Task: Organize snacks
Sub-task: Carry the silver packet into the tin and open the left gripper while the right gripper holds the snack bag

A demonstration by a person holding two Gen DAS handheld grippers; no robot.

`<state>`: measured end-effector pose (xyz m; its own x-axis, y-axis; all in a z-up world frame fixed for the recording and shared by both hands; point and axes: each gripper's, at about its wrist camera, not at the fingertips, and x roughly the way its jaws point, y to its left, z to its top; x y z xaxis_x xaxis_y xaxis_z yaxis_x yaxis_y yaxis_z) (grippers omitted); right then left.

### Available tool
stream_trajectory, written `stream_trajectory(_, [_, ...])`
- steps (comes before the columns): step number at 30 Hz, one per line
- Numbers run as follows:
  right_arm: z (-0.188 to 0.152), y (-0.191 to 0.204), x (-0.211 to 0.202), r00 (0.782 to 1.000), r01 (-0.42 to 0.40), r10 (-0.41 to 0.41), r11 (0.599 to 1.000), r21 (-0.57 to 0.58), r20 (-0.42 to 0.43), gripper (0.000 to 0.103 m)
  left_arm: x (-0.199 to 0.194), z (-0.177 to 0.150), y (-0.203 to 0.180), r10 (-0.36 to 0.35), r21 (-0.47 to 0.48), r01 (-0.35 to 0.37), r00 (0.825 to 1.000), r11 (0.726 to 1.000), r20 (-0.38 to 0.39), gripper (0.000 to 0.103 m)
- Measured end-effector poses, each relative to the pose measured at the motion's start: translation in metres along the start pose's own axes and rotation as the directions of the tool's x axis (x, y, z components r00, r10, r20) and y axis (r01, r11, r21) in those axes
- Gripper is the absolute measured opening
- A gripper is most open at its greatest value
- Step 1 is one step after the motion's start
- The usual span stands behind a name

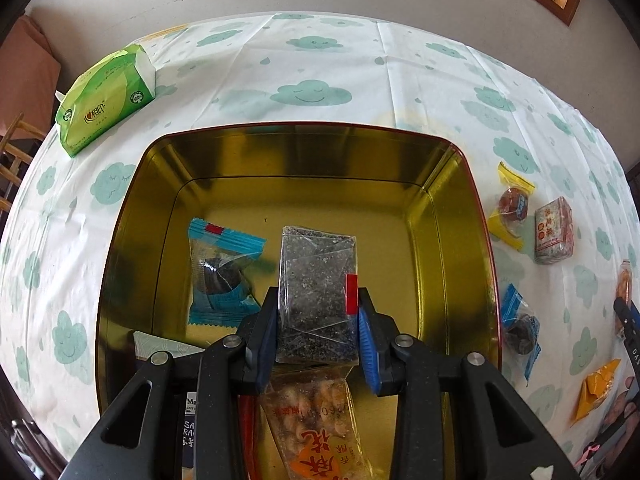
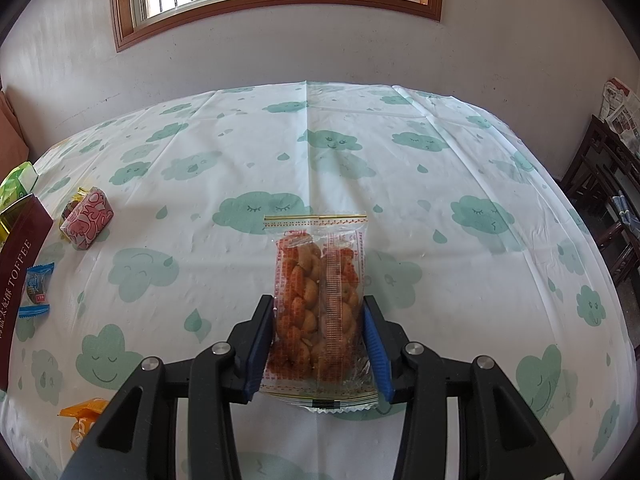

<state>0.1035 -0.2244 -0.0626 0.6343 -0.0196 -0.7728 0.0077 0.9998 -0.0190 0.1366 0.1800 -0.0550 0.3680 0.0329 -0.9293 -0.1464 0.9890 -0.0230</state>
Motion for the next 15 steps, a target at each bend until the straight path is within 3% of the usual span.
stream_trajectory(8, [0.0, 0.0, 0.0, 1.0, 0.001, -0.001, 1.0, 0.0, 0.0, 0.045, -0.001, 0.0, 0.0, 0.001, 0.002, -0.001, 1.0, 1.0, 0.0, 0.035])
stream_trajectory(15, [0.0, 0.0, 0.0, 1.0, 0.001, -0.001, 1.0, 0.0, 0.0, 0.045, -0.015, 0.0, -0.004, 0.011, 0.02, -0.011, 0.999, 1.0, 0.033, 0.047])
